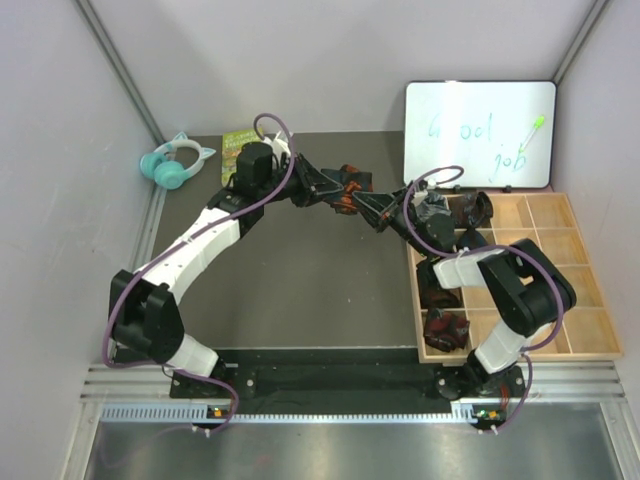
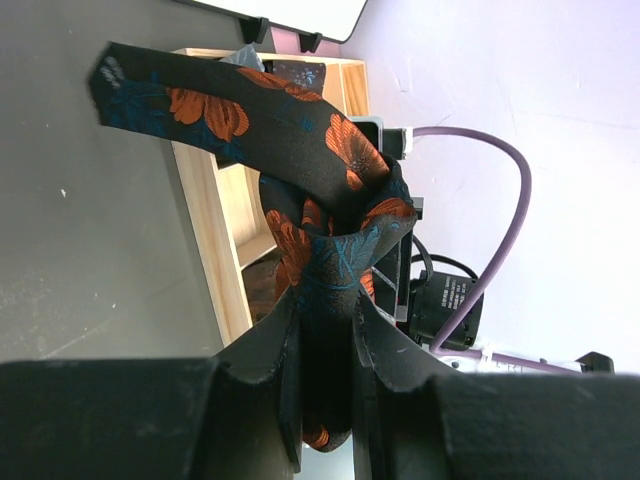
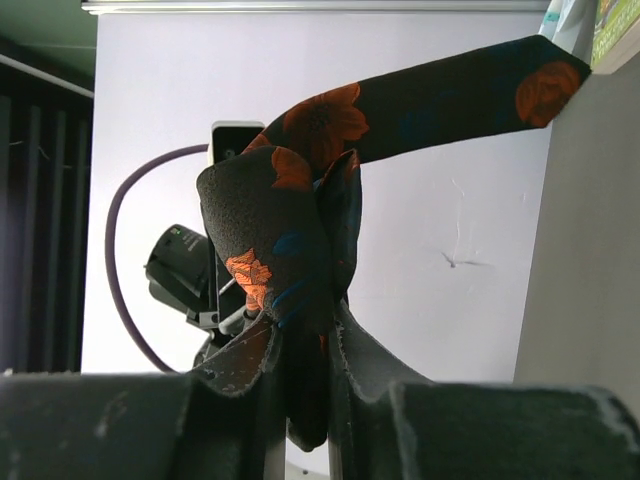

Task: Roll the ties
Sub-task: Place the tie in the storage box.

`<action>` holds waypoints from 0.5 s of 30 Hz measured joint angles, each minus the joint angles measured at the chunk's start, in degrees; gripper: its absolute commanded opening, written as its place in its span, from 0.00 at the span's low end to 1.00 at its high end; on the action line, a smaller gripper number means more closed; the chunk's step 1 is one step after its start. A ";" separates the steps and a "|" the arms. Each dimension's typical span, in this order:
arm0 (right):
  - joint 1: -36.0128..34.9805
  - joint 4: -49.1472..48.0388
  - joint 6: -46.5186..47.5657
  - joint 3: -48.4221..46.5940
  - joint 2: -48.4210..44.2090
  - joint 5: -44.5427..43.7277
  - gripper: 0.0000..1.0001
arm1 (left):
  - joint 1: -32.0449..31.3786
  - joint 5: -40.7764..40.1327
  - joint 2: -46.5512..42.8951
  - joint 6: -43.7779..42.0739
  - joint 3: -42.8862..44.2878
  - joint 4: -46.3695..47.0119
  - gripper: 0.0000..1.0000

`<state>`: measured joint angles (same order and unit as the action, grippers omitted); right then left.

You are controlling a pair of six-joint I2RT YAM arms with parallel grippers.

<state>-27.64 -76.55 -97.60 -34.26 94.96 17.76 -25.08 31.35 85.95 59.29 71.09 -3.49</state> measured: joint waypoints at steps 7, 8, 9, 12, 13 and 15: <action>-0.02 0.04 0.00 0.02 0.00 0.11 0.00 | -0.02 -0.46 -0.61 0.09 -0.85 0.48 0.19; -0.02 0.07 0.00 0.02 0.00 0.13 0.00 | -0.02 -0.59 -0.70 -0.22 -0.87 0.31 0.25; -0.02 0.09 0.00 0.04 0.00 0.22 0.00 | -0.02 -0.74 -0.74 -0.48 -0.90 0.07 0.31; 0.02 0.50 0.04 0.13 -0.11 0.79 0.00 | -0.11 -1.55 -1.22 -2.21 -0.90 -1.46 0.45; 0.09 0.90 0.04 0.28 -0.35 1.01 0.00 | -0.13 -1.92 -1.49 -2.91 -0.92 -2.19 0.47; 0.42 1.27 0.09 1.18 -1.11 1.25 0.00 | -0.15 -2.51 -2.14 -4.07 -0.92 -3.98 0.54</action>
<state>-27.22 -75.29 -97.51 -33.08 93.84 19.00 -25.23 28.84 83.81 55.22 70.17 -7.46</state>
